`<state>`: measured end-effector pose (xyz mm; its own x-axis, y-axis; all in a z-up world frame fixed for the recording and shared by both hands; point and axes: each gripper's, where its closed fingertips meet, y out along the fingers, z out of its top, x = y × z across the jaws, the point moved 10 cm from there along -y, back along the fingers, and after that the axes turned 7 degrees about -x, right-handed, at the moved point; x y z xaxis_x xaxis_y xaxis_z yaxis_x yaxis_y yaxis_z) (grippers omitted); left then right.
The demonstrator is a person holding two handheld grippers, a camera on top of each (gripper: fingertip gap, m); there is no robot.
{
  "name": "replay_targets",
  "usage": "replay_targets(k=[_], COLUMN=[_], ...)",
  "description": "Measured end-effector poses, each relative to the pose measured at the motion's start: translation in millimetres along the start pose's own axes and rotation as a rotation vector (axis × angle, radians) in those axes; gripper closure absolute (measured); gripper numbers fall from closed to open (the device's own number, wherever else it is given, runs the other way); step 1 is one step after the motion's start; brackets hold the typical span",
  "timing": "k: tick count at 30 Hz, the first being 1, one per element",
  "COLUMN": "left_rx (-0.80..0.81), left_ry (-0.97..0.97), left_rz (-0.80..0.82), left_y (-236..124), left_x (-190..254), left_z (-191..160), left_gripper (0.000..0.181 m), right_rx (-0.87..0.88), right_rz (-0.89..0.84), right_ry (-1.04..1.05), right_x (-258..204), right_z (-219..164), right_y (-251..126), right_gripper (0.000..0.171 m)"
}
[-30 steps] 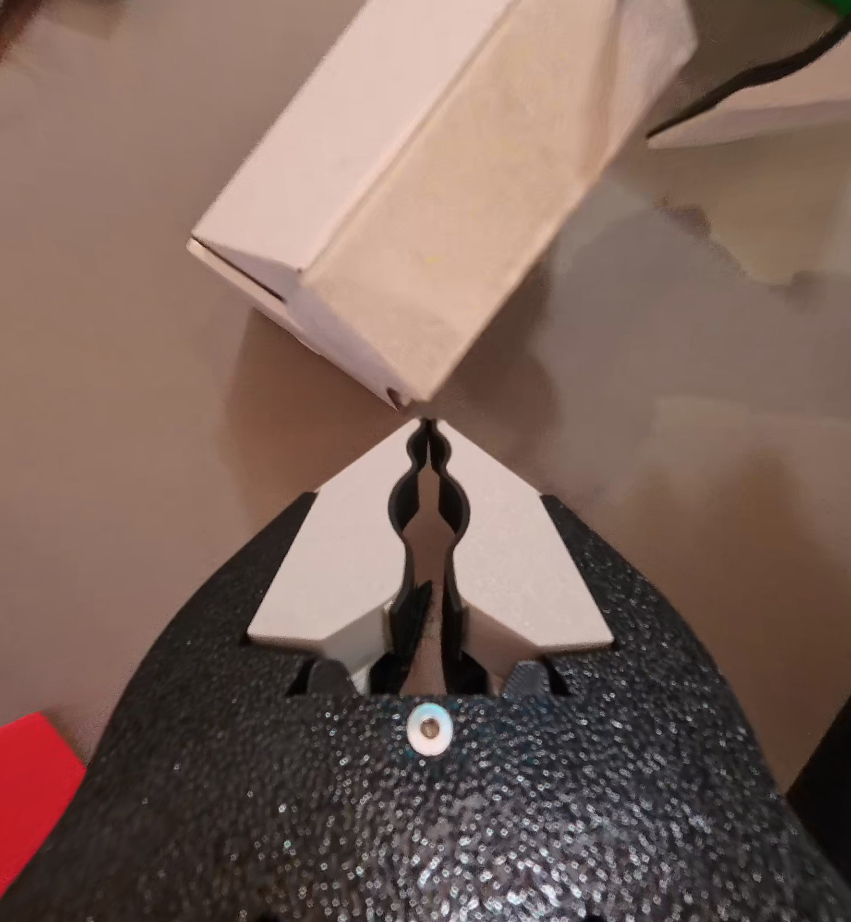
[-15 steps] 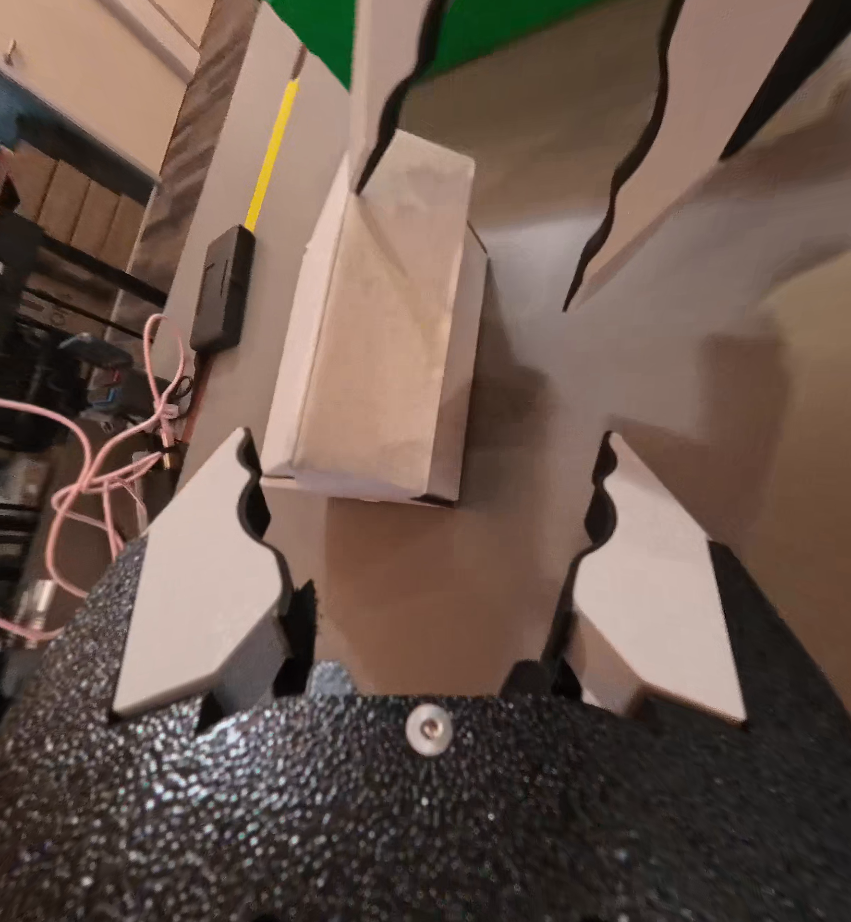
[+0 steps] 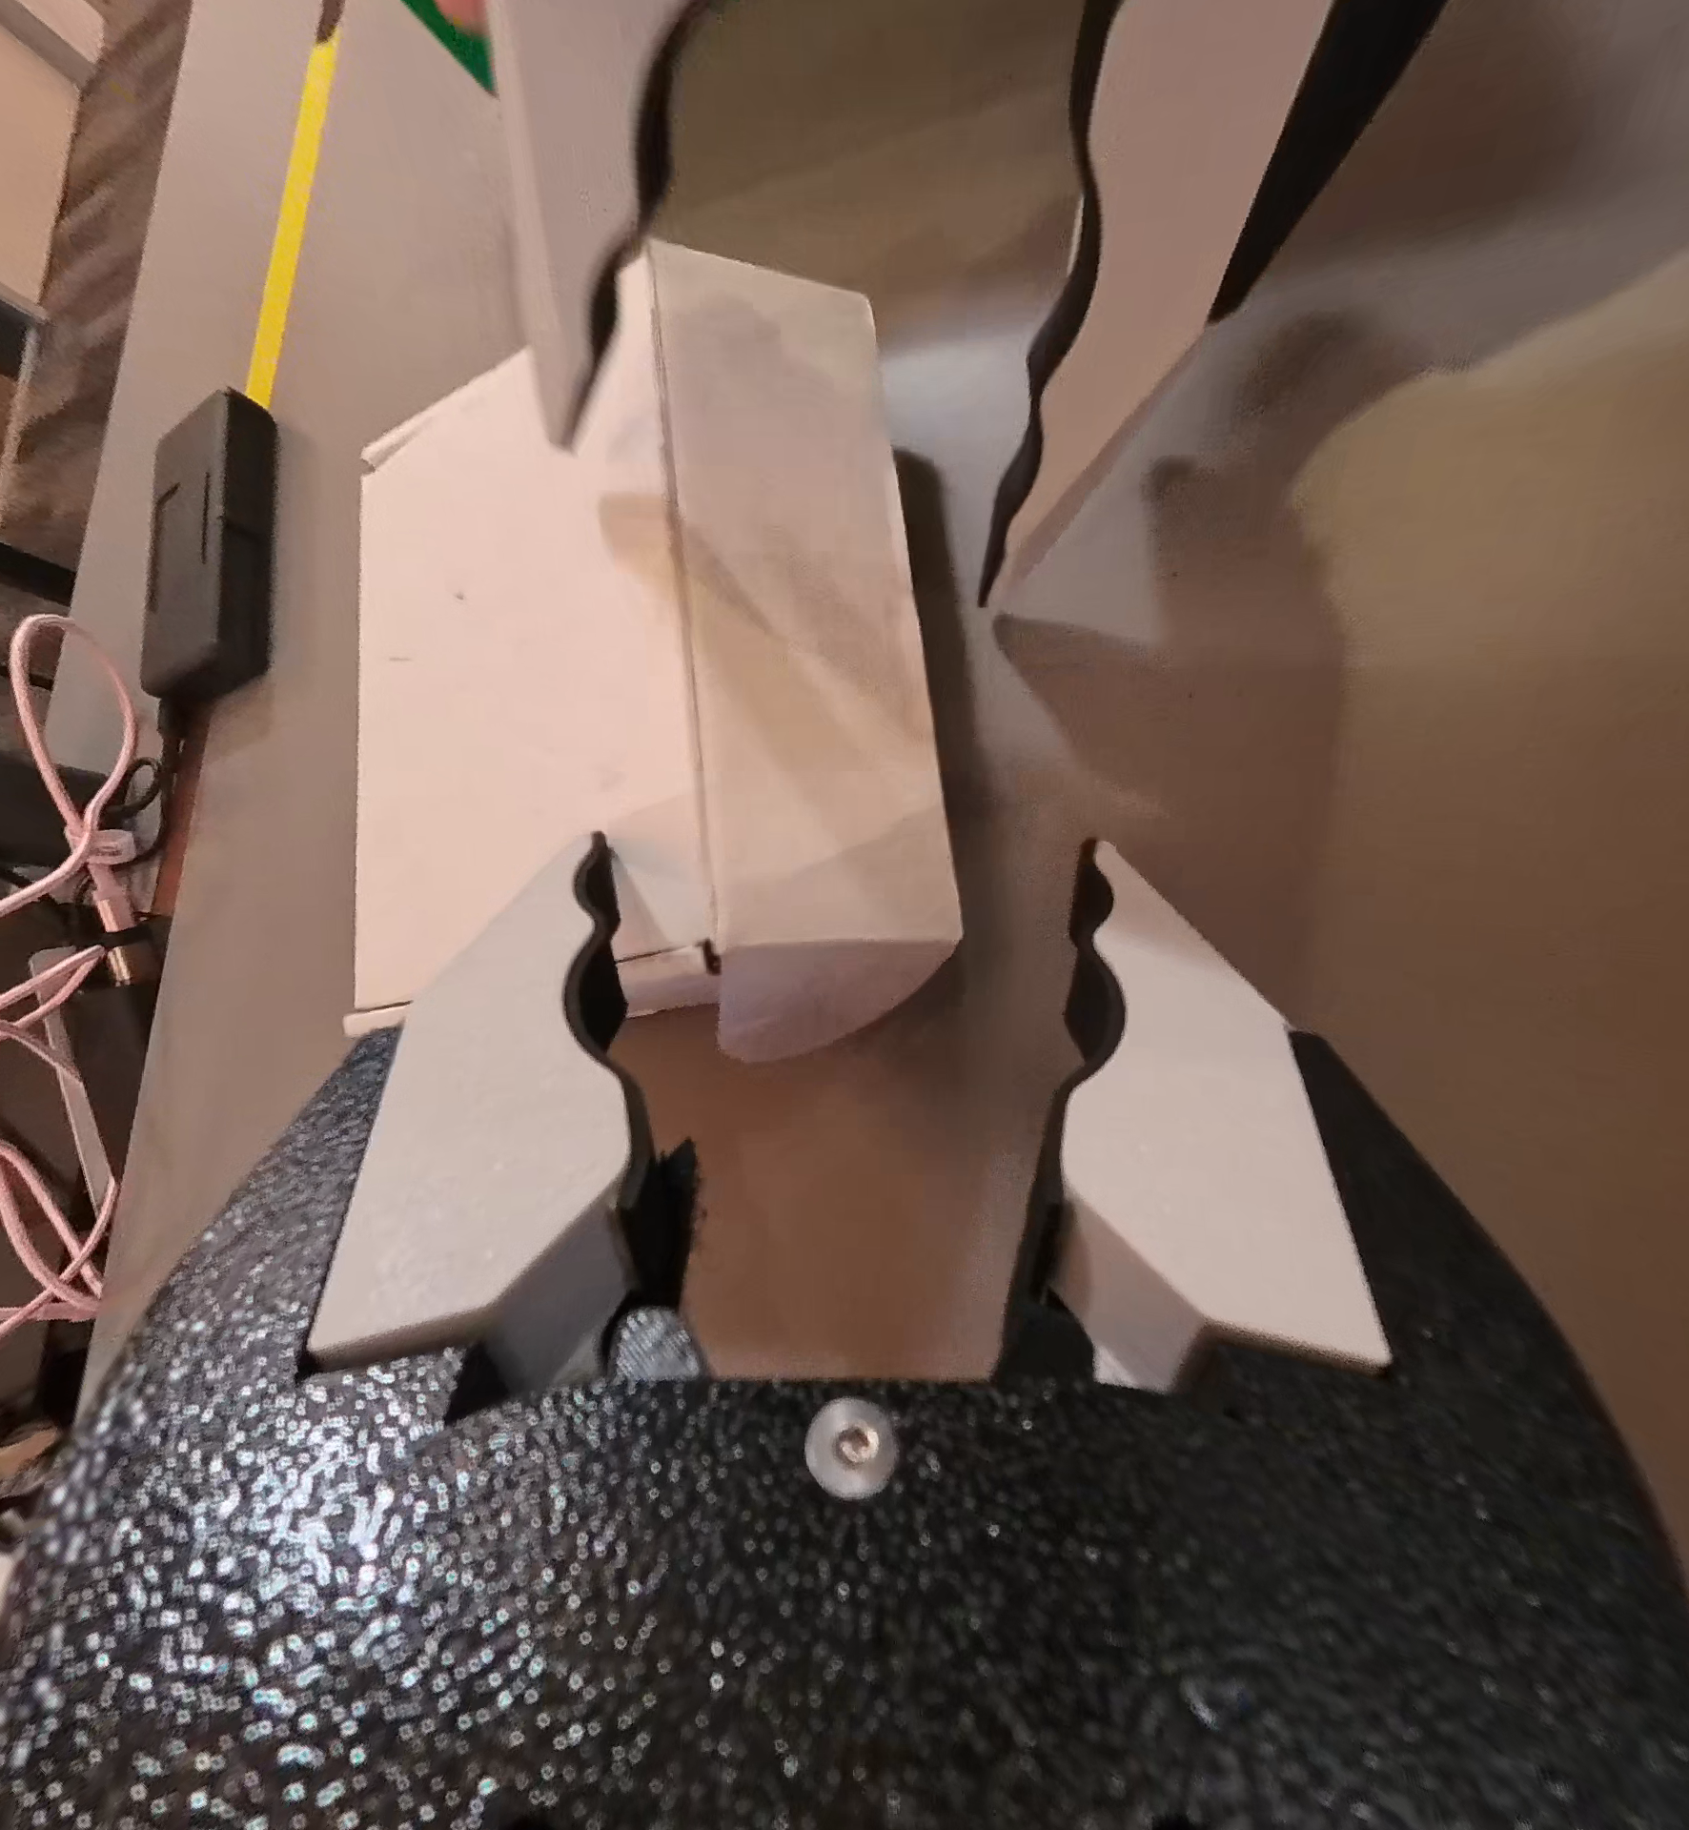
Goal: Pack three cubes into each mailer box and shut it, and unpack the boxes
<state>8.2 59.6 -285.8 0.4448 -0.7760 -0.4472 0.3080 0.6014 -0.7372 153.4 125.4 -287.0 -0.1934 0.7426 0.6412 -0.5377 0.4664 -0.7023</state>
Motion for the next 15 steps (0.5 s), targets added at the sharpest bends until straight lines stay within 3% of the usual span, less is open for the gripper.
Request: replay_targets(k=[6, 12, 15], left_rx=[0.053, 0.091, 0.119], left_ry=[-0.009, -0.012, -0.066], left_rz=[-0.002, 0.009, 0.013], left_y=[0.3, -7.9, -17.9], left_x=[0.1, -1.0, -8.1], left_z=[-4.0, -17.8, -28.7], left_gripper=[0.091, 0.085, 0.083], right_rx=[0.008, 0.036, 0.013], right_rz=[-0.026, -0.278, -0.345], right_ry=[-0.033, -0.299, -0.43], right_x=[-0.4, -11.9, -18.0], right_z=[-2.5, 1.9, 5.2], right_y=[3.1, 6.1, 13.7], right_gripper=[0.089, 0.09, 0.105])
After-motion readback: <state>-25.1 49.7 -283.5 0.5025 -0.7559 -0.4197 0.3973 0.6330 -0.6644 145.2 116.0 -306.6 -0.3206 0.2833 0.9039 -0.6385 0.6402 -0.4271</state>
